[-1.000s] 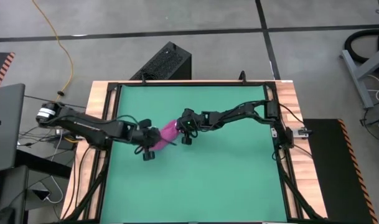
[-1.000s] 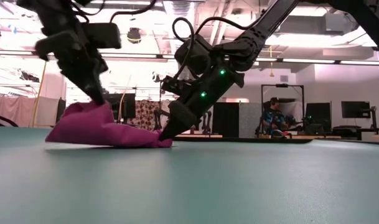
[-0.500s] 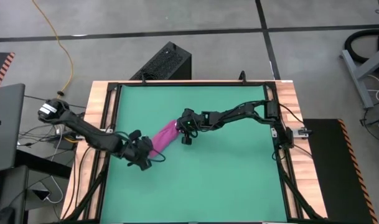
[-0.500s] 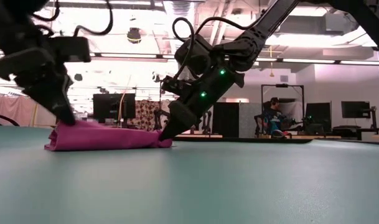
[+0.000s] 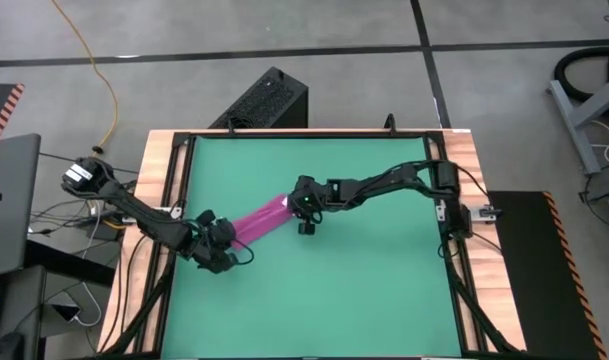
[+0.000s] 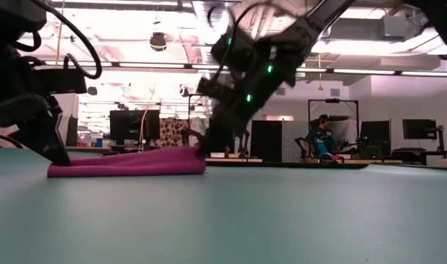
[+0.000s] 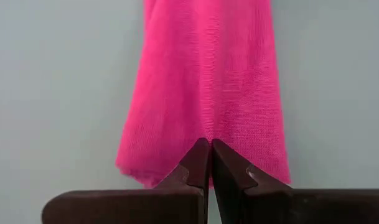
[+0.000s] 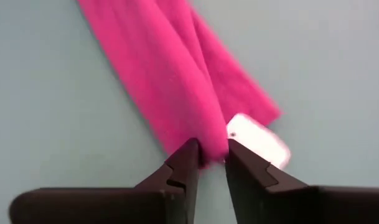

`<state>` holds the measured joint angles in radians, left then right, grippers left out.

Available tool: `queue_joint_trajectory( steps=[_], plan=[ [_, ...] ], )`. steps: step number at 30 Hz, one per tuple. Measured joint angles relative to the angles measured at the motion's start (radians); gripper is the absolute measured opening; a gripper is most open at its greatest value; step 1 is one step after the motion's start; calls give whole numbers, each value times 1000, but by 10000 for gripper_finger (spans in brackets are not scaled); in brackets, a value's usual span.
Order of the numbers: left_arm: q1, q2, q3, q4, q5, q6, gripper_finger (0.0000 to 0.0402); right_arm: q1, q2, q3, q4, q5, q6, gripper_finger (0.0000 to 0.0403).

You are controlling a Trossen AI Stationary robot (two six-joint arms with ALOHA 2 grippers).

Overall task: Roll towel into tight, uniform cylinder
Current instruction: Roll the pink towel

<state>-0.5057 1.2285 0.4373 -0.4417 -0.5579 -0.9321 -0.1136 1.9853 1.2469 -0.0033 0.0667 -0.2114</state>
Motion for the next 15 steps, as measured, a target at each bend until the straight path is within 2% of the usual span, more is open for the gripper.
queue_joint_trajectory(
  steps=[3, 8, 15],
  plan=[
    [0, 0, -1, 11, -23, 73, 0, 3, -63, 2, -9, -40, -41, 112],
    [17, 0, -1, 14, -138, 271, 0, 9, -96, 3, 3, -176, -94, 125],
    [55, 0, -1, 14, -82, 478, 0, -10, -78, 3, 42, -224, -157, 128]
  ],
)
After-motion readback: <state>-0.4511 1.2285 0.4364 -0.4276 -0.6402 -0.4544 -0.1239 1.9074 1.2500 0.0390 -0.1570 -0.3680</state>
